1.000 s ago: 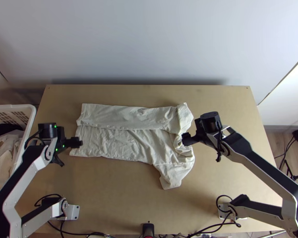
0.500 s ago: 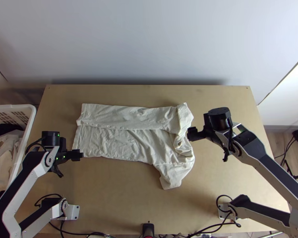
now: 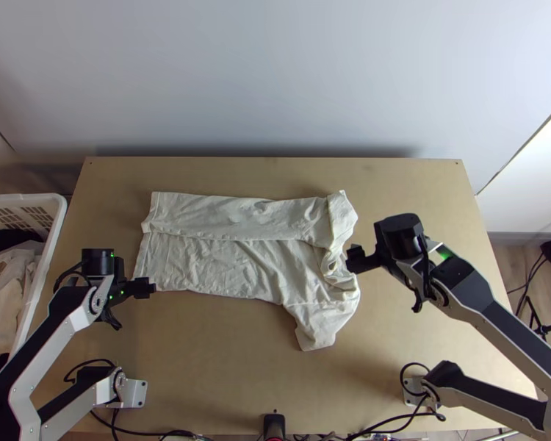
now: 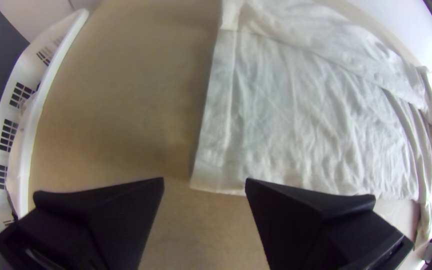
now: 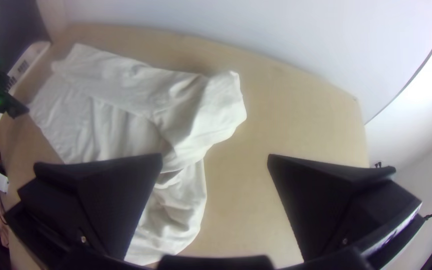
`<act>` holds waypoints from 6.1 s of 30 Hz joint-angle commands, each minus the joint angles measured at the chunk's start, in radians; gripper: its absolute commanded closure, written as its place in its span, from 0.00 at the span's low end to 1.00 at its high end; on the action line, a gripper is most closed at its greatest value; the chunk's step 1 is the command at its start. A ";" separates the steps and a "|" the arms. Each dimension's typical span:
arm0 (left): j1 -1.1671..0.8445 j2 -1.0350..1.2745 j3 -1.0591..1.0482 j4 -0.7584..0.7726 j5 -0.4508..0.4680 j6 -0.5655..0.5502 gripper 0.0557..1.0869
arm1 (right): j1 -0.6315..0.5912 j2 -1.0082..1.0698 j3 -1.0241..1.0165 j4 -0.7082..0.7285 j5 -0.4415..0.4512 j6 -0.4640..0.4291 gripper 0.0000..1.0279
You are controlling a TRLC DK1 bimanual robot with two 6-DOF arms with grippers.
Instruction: Fold the t-shirt
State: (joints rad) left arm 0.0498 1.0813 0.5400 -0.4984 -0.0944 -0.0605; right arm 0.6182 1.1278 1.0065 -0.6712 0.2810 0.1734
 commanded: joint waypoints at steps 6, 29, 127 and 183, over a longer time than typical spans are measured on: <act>-0.001 0.088 -0.003 0.040 -0.030 -0.013 0.40 | 0.029 -0.036 -0.045 0.001 0.010 -0.011 0.05; -0.002 0.042 0.017 0.103 -0.030 -0.001 0.96 | 0.265 -0.034 -0.160 -0.126 -0.161 0.032 0.05; -0.148 -0.038 0.187 -0.014 -0.082 -0.048 0.97 | -0.015 0.237 0.138 0.159 -0.112 -0.256 0.97; -0.077 0.697 0.678 0.322 -0.084 -0.004 0.97 | -0.230 0.797 0.527 0.171 -0.112 -0.321 0.97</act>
State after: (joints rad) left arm -0.0235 1.7210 1.2003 -0.2131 -0.1780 -0.0784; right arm 0.3950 1.8828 1.5253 -0.4995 0.1688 -0.1509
